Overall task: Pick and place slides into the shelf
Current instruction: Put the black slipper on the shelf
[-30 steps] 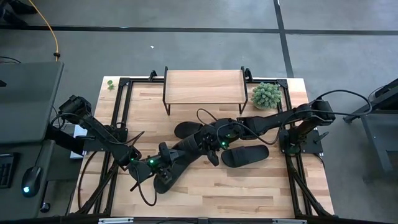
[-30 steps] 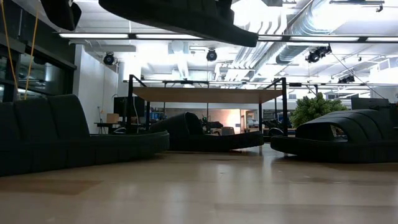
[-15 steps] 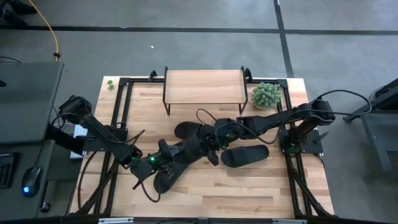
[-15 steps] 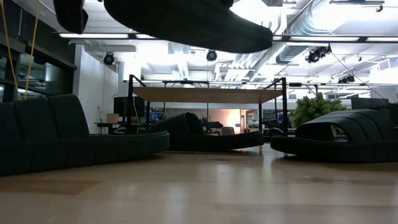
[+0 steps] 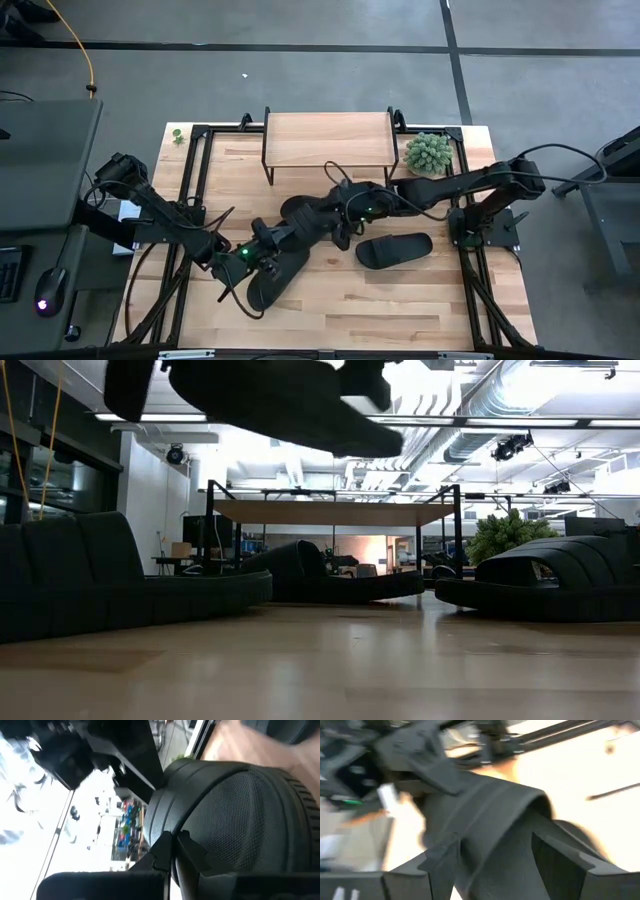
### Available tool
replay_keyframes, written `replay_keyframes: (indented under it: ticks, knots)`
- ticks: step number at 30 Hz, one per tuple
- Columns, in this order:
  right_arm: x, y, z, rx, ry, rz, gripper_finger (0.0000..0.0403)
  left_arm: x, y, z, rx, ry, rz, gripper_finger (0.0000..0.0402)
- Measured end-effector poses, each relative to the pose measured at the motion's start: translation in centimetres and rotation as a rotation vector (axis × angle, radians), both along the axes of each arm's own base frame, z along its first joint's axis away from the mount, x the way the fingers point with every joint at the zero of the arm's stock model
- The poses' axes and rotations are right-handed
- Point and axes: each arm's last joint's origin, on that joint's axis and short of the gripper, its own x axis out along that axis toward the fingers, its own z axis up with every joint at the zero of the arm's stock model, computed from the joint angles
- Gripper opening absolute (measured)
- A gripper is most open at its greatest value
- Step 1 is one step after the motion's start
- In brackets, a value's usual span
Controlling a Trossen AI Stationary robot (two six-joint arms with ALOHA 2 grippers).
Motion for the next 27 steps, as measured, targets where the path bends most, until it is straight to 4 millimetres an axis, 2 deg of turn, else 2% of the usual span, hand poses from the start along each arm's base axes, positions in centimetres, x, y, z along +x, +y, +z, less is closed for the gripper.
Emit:
replay_keyframes:
  ticks: [4, 10, 18, 27]
  knots:
    - [-0.8, 0.7, 2.3, -0.174, 0.063, -0.107, 0.0231, 0.1, 0.3, 0.1, 0.003, -0.012, 0.038, 0.0001]
    - [-1.4, 3.2, 4.5, -0.332, 0.007, -0.137, 0.0231, 0.7, 1.8, 0.2, -0.02, -0.035, 0.095, 0.0001]
    - [-1.7, 4.5, 3.7, -0.448, 0.054, -0.198, 0.0231, 1.6, 3.1, 1.5, -0.064, -0.111, 0.181, 0.0001]
    - [0.4, 5.1, 1.2, -0.565, 0.102, -0.198, 0.0231, 1.8, 2.9, 1.9, -0.083, -0.127, 0.168, 0.0001]
